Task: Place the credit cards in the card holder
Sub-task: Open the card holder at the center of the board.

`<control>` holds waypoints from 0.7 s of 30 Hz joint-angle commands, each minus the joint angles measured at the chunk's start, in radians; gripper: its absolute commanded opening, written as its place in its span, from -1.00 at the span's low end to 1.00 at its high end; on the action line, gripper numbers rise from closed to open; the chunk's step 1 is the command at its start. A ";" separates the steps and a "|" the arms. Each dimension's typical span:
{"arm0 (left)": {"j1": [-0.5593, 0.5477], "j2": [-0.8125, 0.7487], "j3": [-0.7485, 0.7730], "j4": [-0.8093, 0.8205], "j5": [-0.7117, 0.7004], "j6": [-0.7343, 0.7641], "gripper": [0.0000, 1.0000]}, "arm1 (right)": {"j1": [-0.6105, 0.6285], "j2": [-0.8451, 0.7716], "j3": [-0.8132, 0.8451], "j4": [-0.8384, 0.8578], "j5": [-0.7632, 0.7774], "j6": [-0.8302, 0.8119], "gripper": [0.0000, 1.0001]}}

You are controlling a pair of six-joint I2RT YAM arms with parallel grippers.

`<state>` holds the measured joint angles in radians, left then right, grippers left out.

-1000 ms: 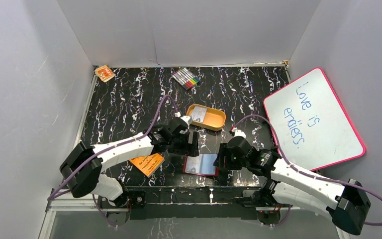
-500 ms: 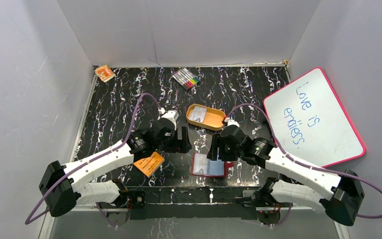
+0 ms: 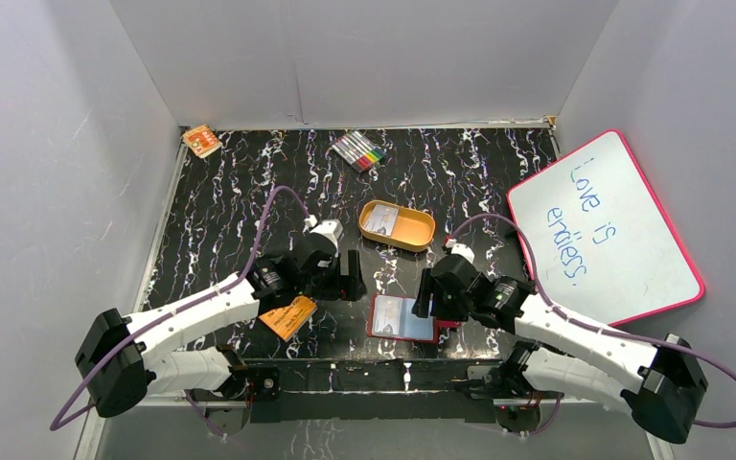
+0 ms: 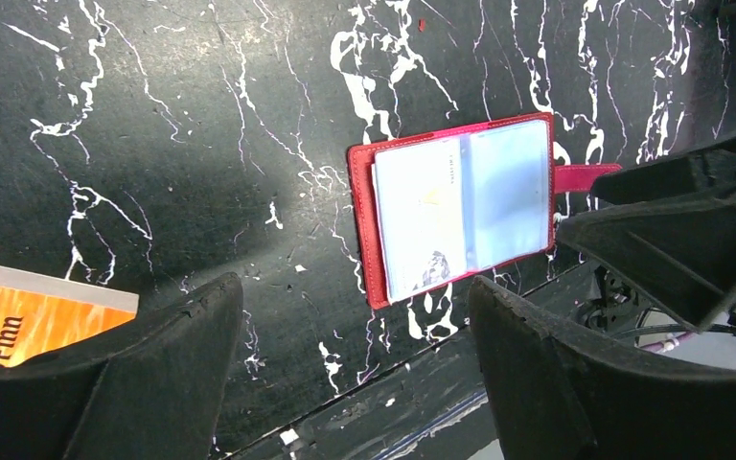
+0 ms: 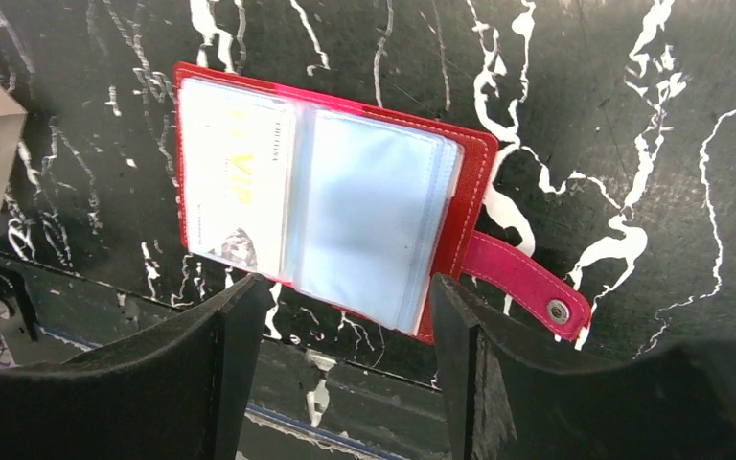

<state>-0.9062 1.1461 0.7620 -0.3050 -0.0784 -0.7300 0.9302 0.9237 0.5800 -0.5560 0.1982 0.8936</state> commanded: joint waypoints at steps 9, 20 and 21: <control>0.002 -0.053 -0.066 0.040 0.042 -0.062 0.66 | -0.110 0.085 -0.145 0.240 -0.123 0.068 0.46; 0.003 -0.150 -0.100 -0.015 0.006 -0.090 0.66 | -0.111 0.269 -0.123 0.430 -0.258 0.054 0.34; 0.003 -0.160 -0.102 -0.025 -0.001 -0.091 0.66 | -0.110 0.279 -0.119 0.441 -0.270 0.056 0.33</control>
<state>-0.9062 1.0344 0.6735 -0.2840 -0.0460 -0.8085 0.8181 1.1412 0.4564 -0.1783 0.0002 0.9539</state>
